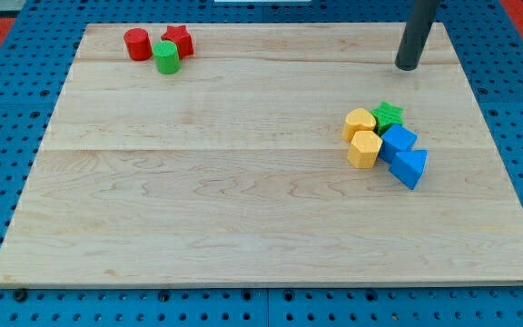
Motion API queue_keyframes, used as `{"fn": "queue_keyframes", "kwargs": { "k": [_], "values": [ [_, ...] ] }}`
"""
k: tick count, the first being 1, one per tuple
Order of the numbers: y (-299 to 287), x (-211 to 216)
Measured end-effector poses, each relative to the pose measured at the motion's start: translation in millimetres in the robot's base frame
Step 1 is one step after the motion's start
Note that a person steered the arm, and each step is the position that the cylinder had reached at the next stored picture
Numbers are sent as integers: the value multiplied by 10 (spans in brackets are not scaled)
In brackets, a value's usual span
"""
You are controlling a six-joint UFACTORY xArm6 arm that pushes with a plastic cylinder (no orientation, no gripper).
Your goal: Push the red blocks to the center left side of the board
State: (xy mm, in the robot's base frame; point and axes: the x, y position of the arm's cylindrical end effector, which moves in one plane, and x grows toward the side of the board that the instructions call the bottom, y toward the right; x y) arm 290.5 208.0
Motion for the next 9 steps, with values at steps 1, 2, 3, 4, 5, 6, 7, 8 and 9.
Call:
{"fn": "queue_keyframes", "kwargs": {
  "k": [1,2,3,4,5,6,7,8,9],
  "values": [
    [0,0],
    [0,20],
    [-179,-65],
    [-386,-324],
    [-1052,-494],
    [-1853,-535],
    [-2522,-578],
    [-2908,-579],
    [-3457,-682]
  ]
}}
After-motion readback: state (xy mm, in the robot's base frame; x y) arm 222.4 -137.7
